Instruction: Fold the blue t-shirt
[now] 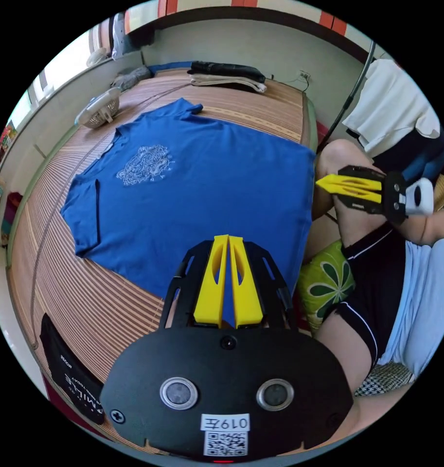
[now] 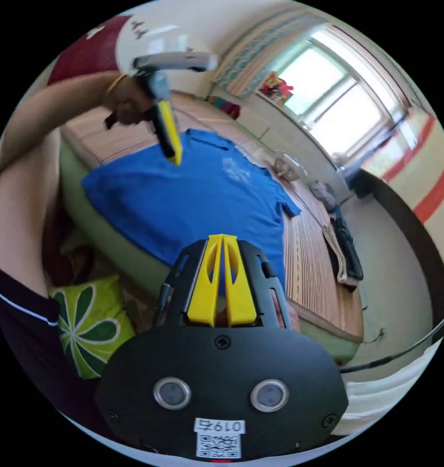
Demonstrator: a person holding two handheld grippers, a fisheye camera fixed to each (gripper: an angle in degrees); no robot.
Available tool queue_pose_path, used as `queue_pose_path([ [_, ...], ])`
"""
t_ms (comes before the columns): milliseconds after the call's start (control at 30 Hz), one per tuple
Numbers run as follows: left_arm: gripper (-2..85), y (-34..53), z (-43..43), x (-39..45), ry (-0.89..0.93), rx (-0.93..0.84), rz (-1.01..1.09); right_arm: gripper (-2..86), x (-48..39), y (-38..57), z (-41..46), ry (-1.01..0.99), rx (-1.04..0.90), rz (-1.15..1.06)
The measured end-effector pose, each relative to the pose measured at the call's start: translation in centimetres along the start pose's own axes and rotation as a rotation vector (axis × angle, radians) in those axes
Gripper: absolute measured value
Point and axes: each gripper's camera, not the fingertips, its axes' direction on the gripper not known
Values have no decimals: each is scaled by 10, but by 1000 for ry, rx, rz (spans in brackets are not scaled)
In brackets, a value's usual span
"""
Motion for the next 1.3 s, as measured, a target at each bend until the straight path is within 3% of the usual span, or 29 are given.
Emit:
queue_pose_path([
  [100,9,5,-19,20,-13,105,-125,-10,73,23,35,-92,47,154],
  [167,9,15,-30,43,62,223,-218,-9,130,30,76,-62,57,216],
  [300,10,19,-40,84,10,325,-331,-8,205,27,145,51,90,324],
  [433,9,24,-30,124,-12,408,-488,-6,267,39,234,13,188,539],
  [700,10,-42,-34,151,-291,241,-422,-9,219,74,378,104,124,292],
  [800,10,-69,-59,117,-392,234,-452,-9,219,88,437,90,37,306],
  [933,15,-100,-110,13,-578,275,-564,-10,229,110,505,-73,4,416],
  [1000,21,-106,-136,-56,-524,346,-680,-10,225,116,531,-83,1,411],
  [1033,27,-109,-150,-107,-414,387,-745,-10,220,120,548,-77,-9,394],
  [1067,36,-115,-158,-158,-309,392,-793,-9,215,124,566,-67,-26,378],
  [1167,38,-151,-163,-246,-248,346,-825,-9,205,136,608,-49,-63,356],
  [1300,19,-232,-149,-286,-199,307,-727,-4,205,157,654,-88,-76,401],
])
